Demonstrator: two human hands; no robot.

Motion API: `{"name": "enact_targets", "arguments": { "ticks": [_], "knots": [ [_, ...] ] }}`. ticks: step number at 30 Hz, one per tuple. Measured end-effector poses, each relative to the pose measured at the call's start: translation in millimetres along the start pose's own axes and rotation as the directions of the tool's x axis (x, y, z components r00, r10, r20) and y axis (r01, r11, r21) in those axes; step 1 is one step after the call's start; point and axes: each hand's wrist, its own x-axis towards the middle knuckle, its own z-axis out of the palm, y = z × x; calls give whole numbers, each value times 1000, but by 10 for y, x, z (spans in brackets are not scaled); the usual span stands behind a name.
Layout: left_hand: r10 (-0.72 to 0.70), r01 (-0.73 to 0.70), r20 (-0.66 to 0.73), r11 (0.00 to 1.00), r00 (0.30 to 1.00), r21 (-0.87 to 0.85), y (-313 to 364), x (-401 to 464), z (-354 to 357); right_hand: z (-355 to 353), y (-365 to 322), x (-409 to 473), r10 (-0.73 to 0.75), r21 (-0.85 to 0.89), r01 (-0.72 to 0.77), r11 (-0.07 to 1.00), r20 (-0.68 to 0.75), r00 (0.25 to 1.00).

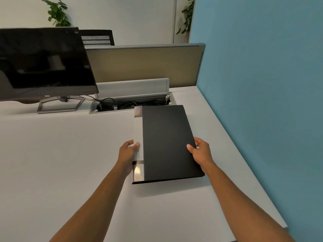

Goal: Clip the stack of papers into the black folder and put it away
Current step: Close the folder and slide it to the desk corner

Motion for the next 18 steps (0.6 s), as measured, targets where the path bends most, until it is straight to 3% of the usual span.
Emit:
{"name": "enact_targets", "arguments": {
  "ticks": [8,18],
  "knots": [
    [-26,24,35,998,999,60,-45,57,634,-547,160,304,1,-13,-1,1000,-11,1000],
    [-8,-20,106,965,994,261,-41,281,1201,-1000,391,741,34,-104,-38,994,-35,999]
  ]
}}
